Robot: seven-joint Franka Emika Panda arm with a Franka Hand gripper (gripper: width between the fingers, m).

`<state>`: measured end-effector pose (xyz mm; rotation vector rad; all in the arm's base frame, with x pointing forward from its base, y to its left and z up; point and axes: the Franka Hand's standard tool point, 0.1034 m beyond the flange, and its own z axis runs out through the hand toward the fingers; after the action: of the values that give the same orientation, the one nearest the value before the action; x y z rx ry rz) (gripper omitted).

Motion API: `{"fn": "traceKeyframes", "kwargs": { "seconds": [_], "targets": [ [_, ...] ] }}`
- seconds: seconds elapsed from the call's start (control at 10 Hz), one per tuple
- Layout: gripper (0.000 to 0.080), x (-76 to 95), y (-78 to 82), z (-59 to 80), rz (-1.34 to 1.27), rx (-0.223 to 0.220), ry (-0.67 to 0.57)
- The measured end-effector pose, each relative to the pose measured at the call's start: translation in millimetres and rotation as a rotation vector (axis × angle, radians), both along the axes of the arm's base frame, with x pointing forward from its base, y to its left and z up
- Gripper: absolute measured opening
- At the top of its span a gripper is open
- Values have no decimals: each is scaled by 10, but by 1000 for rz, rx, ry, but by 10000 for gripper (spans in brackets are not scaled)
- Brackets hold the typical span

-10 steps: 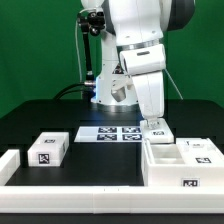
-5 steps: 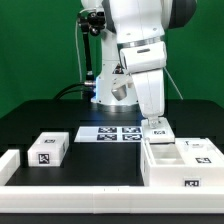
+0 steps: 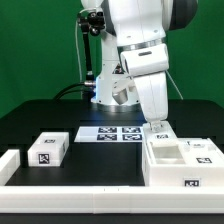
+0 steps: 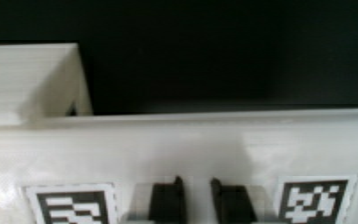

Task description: Assemble cabinet

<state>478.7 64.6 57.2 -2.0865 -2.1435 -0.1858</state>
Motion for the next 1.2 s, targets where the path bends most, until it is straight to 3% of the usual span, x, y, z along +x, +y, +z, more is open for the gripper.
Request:
{"fn": "traceKeyframes", "kwargs": {
  "seconds": [0.5,1.0,1.2],
  "targets": [
    [62,17,-41,-4,11,2,-7],
    [62,575,-11,21,-14,46,-4],
    [62,564,-8,18,-16,46,-6]
  ]
}}
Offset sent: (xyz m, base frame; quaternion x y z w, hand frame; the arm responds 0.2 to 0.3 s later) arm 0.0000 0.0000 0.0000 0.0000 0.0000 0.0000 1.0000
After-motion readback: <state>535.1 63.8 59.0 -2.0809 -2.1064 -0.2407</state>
